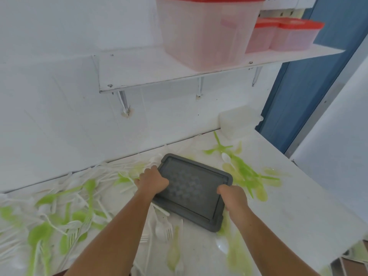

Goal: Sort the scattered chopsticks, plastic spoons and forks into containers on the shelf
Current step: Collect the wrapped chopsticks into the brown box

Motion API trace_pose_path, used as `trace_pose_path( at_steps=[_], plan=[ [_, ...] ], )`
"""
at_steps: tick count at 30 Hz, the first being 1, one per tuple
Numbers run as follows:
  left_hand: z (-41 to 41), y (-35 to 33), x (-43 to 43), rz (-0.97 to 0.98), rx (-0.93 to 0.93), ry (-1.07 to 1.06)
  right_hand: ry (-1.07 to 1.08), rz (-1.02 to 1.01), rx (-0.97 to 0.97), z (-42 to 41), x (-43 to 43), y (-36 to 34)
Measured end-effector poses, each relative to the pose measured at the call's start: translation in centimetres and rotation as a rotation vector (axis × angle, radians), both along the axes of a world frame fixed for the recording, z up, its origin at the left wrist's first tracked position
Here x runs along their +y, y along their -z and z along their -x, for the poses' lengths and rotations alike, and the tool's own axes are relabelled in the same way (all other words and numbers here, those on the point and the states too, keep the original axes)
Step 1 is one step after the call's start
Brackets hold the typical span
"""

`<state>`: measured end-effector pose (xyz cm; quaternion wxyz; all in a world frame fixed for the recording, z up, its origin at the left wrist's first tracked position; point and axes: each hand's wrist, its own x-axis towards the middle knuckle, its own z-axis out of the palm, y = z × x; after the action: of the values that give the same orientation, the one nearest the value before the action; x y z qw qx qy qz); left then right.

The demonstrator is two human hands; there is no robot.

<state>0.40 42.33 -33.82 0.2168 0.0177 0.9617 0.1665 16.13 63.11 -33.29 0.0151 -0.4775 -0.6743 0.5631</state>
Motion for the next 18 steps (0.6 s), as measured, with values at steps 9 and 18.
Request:
trace_pose_path(
  at_steps=[9,18],
  plan=[
    [-3.0,-8.5,-6.7,-0.470,0.202,-0.086,-0.013,-0.195,0.362,-3.4,-2.1,-8.8],
    [-21.2,-14.0,-29.2,-0.540,0.348,-0.251,-0.349,-0.290,0.421,-11.5,-15.6,-10.5]
  ],
)
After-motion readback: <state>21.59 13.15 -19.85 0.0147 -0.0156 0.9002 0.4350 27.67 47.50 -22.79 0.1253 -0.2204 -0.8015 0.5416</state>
